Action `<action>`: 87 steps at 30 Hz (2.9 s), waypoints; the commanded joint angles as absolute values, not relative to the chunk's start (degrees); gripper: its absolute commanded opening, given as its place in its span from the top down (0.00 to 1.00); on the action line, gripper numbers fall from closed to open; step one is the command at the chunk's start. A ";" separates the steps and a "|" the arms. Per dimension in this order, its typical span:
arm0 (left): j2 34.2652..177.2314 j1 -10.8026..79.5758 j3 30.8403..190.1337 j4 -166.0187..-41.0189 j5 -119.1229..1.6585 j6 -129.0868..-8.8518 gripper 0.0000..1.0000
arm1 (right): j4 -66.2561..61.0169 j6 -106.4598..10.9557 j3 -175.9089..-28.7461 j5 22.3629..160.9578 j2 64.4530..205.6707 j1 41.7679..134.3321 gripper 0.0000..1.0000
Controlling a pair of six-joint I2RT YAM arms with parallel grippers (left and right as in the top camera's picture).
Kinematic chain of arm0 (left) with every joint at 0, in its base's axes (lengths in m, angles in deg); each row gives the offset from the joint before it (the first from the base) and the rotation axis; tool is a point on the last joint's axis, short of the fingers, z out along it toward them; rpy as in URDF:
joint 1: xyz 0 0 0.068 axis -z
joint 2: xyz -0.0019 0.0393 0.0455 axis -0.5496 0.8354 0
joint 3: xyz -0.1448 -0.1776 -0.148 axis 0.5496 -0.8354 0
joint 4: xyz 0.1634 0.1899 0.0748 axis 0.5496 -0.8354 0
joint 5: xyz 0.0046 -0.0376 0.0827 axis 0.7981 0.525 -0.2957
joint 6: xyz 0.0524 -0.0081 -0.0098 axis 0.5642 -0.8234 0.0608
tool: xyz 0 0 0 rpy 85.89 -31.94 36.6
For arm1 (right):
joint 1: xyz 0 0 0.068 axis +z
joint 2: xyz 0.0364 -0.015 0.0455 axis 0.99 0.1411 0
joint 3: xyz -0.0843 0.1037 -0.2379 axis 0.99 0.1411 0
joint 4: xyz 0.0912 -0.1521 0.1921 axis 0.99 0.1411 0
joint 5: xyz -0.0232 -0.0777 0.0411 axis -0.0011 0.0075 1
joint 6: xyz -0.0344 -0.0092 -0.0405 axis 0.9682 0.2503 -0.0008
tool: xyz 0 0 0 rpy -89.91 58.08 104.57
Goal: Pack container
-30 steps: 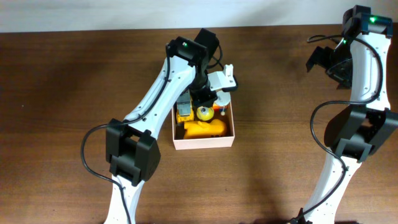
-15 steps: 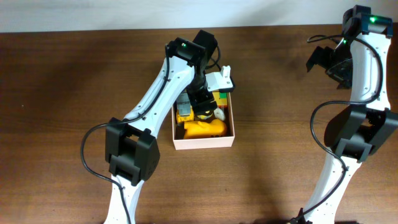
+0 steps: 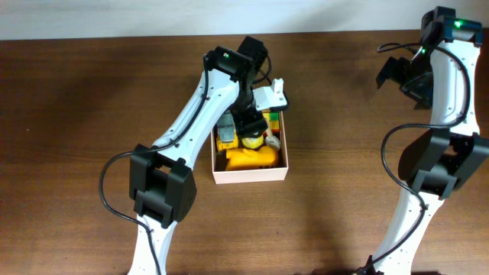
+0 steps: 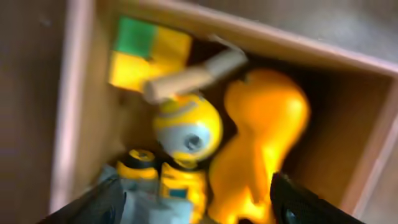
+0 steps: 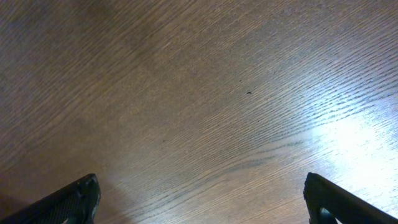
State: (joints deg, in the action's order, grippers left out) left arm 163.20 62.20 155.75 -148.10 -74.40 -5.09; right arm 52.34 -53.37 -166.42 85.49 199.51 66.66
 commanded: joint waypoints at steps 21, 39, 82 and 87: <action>161.54 62.53 149.39 -134.68 -75.52 -19.36 0.37 | 52.16 -53.87 -166.34 85.79 199.68 66.86 0.01; 149.01 49.09 149.92 -137.82 -110.45 -48.76 0.01 | 52.16 -53.87 -166.34 85.79 199.68 66.86 0.01; 113.54 34.99 126.92 -104.36 -81.81 -44.61 0.01 | 52.16 -53.87 -166.34 85.79 199.68 66.86 0.01; 101.96 31.38 110.05 -92.84 -76.09 -41.72 0.01 | 52.16 -53.87 -166.34 85.79 199.68 66.86 0.01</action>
State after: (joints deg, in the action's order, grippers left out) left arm 105.32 32.76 118.64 -95.55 -83.04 -44.76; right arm 52.34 -53.35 -166.42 85.46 199.51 66.66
